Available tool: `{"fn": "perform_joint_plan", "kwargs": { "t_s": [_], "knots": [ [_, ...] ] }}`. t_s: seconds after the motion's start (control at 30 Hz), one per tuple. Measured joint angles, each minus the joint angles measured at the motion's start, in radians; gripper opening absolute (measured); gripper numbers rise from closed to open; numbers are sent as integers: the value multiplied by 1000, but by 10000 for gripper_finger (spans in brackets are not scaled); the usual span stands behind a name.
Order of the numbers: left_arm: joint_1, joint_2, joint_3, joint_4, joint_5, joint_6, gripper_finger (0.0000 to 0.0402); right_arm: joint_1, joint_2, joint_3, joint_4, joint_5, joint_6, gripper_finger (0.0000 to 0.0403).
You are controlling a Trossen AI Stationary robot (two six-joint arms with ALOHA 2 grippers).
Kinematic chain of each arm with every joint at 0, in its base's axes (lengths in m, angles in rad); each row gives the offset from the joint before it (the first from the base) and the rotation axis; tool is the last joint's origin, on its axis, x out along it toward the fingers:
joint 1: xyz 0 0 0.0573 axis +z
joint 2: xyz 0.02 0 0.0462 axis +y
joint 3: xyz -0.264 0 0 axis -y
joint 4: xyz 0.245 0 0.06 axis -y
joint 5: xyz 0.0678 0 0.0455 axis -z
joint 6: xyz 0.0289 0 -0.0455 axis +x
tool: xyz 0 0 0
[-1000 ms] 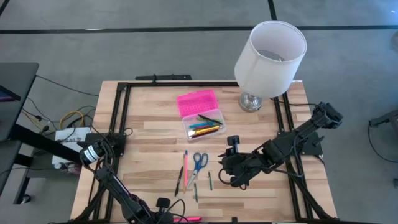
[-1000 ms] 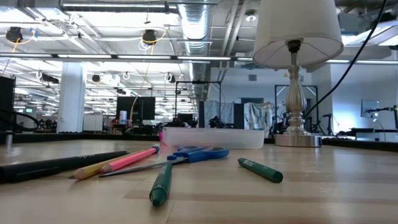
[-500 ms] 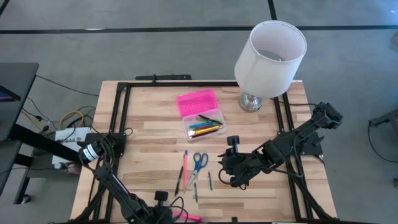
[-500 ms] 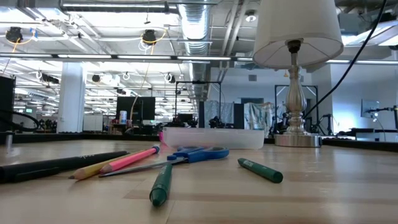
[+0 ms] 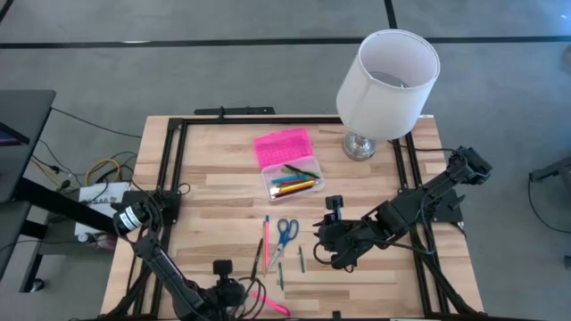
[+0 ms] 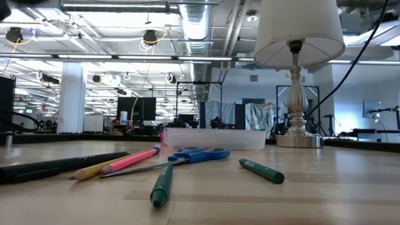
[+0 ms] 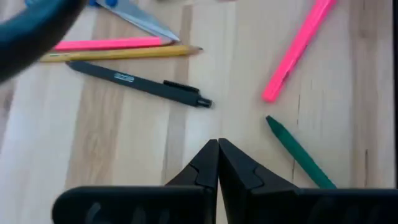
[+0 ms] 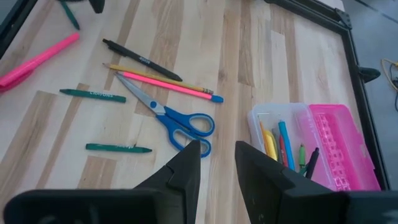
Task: Pick & place school supplies into a supply box
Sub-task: Put the green crayon into the pink supply box
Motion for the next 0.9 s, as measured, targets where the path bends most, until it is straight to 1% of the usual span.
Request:
{"fn": "perform_joint_plan", "kwargs": {
  "t_s": [0.03,0.1,0.2,0.27,0.37,0.53,0.67,0.77,0.9],
  "knots": [
    [0,0,9,-17,4,-11,1,0,0,0,0,0,0,95],
    [0,0,16,-25,48,-15,1,0,0,0,0,0,0,95],
    [0,0,18,19,116,-5,6,0,0,0,0,0,0,95],
    [0,0,18,34,124,-4,16,0,0,0,0,0,2,95],
    [-1,0,18,55,114,6,40,0,0,0,0,-1,14,95],
    [0,-1,19,110,114,31,99,0,0,0,-5,-2,24,95],
    [7,0,17,133,146,22,142,0,0,0,-5,-3,24,95],
    [16,15,14,137,190,13,163,0,0,0,-5,-3,24,95],
    [30,30,-5,180,238,13,173,3,0,-1,-6,-3,24,95]
  ]
}}
